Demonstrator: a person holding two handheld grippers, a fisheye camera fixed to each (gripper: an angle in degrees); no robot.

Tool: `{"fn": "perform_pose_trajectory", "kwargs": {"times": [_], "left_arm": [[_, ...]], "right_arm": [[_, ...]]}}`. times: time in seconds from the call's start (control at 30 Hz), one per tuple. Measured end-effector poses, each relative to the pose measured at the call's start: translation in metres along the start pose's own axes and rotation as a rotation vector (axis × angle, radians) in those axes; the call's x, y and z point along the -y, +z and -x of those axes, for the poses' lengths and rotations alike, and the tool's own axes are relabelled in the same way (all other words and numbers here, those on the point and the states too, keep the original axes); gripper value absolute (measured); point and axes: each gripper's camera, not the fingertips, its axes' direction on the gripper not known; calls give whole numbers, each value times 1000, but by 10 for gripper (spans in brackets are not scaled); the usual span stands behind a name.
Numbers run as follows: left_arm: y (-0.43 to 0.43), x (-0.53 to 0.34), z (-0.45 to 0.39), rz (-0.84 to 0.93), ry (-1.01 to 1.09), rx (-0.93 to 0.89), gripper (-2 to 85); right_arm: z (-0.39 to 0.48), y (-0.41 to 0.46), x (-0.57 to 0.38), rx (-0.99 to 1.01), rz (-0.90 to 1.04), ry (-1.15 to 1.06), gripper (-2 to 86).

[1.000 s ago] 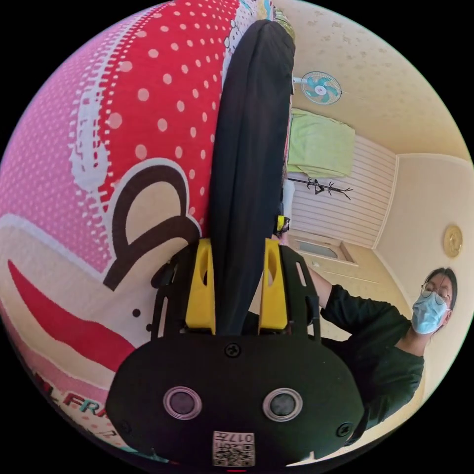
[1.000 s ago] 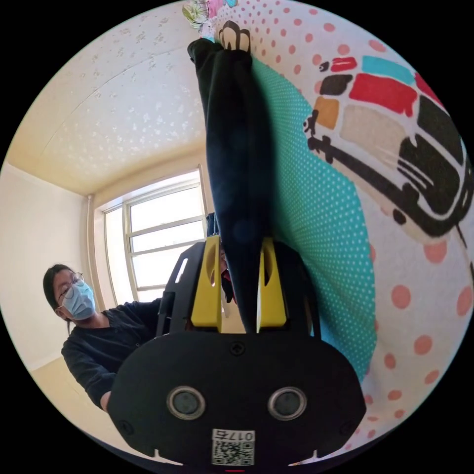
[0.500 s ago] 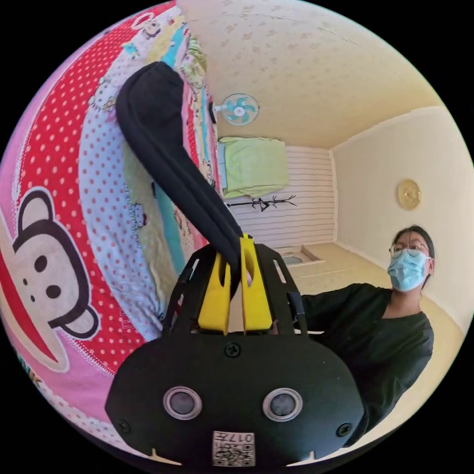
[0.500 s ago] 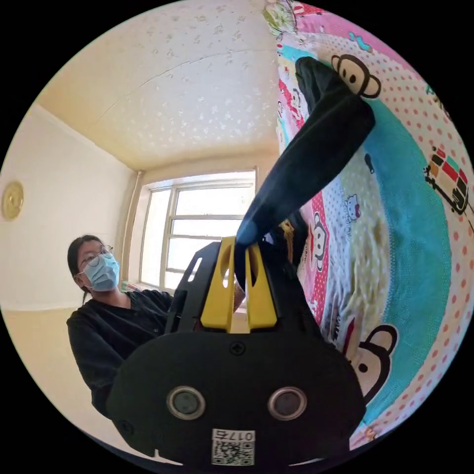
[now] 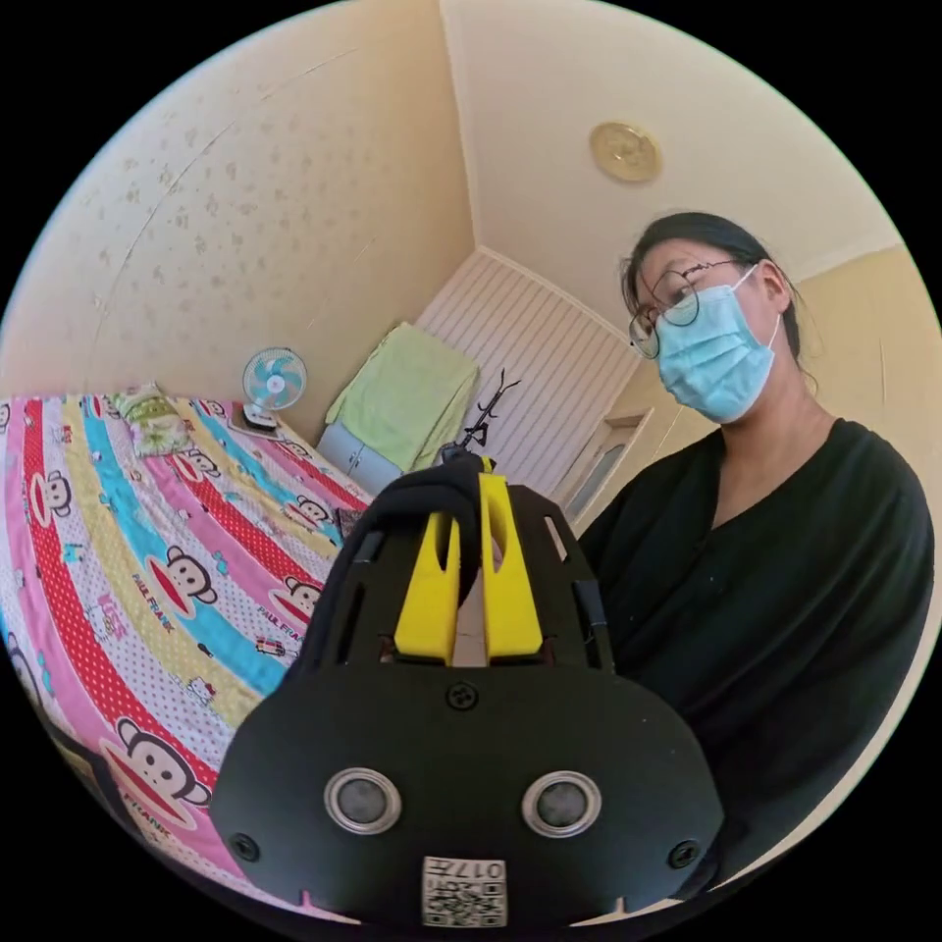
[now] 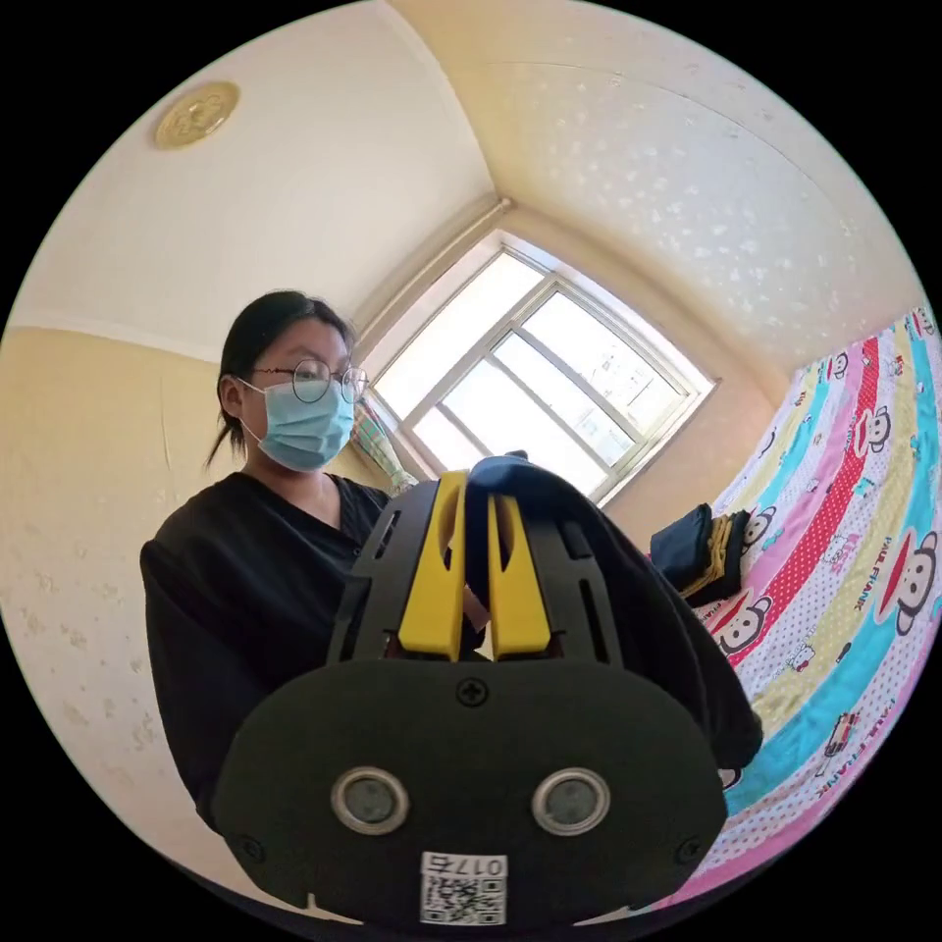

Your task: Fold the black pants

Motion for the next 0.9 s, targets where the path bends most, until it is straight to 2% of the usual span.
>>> {"fn": "perform_pose_trajectory", "kwargs": {"times": [0.1,0.2,0.37,0.5,0.63,0.77,0.87,0.9], "left_arm": [[14,23,14,-34,-63,85,23],[30,25,66,-54,-210,180,22],[65,1,186,-32,-440,310,20],[90,-37,270,-12,-625,347,19],[114,-114,292,100,-748,406,29],[128,-203,278,130,-889,319,45],[149,-273,265,277,-1108,321,82],[154,-293,262,379,-1183,343,117]], "right_arm": [[1,-1,36,-58,3,-35,1],[-44,-9,60,-114,20,64,1],[-186,-33,66,-306,12,335,1],[-256,-38,56,-419,32,444,1],[-285,-17,4,-546,231,524,3],[-289,-20,-109,-455,309,701,19],[-292,-19,-193,-516,391,928,54],[-292,-20,-205,-529,389,962,75]]}}
